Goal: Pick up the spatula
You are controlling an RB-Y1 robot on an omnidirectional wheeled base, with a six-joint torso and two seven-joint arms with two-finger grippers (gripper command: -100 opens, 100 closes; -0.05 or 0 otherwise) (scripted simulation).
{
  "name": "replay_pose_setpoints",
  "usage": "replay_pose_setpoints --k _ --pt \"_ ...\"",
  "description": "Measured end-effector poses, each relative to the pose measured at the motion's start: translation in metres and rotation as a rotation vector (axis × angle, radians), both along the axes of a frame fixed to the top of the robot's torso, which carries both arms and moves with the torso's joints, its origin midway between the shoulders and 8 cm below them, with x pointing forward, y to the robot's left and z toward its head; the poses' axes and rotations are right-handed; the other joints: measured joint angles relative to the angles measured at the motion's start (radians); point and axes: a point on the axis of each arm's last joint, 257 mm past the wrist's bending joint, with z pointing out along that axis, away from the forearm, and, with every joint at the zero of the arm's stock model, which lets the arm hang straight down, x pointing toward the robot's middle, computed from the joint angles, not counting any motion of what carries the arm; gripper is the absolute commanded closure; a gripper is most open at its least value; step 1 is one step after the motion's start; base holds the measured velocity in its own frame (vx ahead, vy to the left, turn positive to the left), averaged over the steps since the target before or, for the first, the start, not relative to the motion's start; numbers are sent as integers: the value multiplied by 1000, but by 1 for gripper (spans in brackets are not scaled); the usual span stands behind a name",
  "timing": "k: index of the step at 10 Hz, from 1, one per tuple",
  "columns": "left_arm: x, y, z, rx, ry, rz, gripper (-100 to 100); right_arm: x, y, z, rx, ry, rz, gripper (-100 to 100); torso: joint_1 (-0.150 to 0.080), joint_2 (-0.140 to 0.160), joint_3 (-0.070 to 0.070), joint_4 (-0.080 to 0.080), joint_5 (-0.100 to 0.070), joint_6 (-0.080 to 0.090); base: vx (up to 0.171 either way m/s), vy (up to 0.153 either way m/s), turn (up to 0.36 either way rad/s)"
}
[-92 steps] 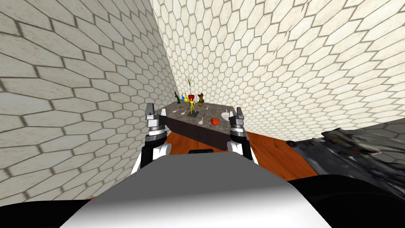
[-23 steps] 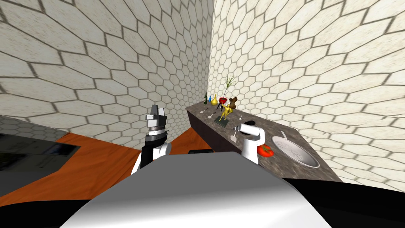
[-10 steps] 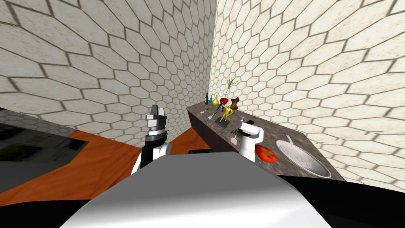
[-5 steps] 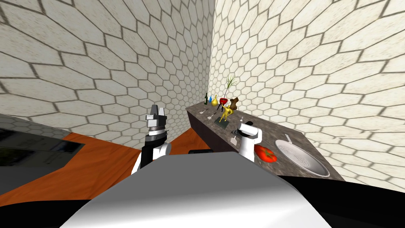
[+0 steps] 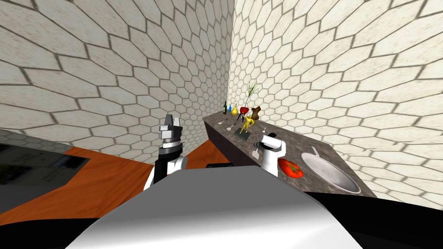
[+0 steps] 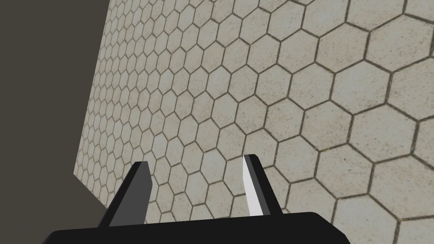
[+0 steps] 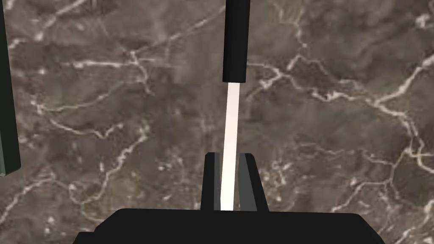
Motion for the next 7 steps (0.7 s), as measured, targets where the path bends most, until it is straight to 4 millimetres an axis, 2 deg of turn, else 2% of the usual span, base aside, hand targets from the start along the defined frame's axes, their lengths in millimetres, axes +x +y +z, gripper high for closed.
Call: replay_pose_setpoints --k 1,2,3,6,7 --pt "0 0 0 0 0 0 0 0 0 0 0 0 0 100 0 0 0 0 0 0 0 0 0" --pt "0 0 0 0 0 0 0 0 0 0 0 0 0 0 0 0 0 0 0 0 0 0 0" --pt "0 0 0 0 0 0 0 0 0 0 0 0 0 100 0 0 0 0 0 0 -37 4 73" --pt "0 0 0 0 0 0 0 -1 1 16 -1 -3 -12 100 1 3 2 1 0 0 -37 -3 41" --pt "0 0 0 0 0 0 0 -1 1 16 0 -2 -13 0 0 2 1 1 0 0 0 0 0"
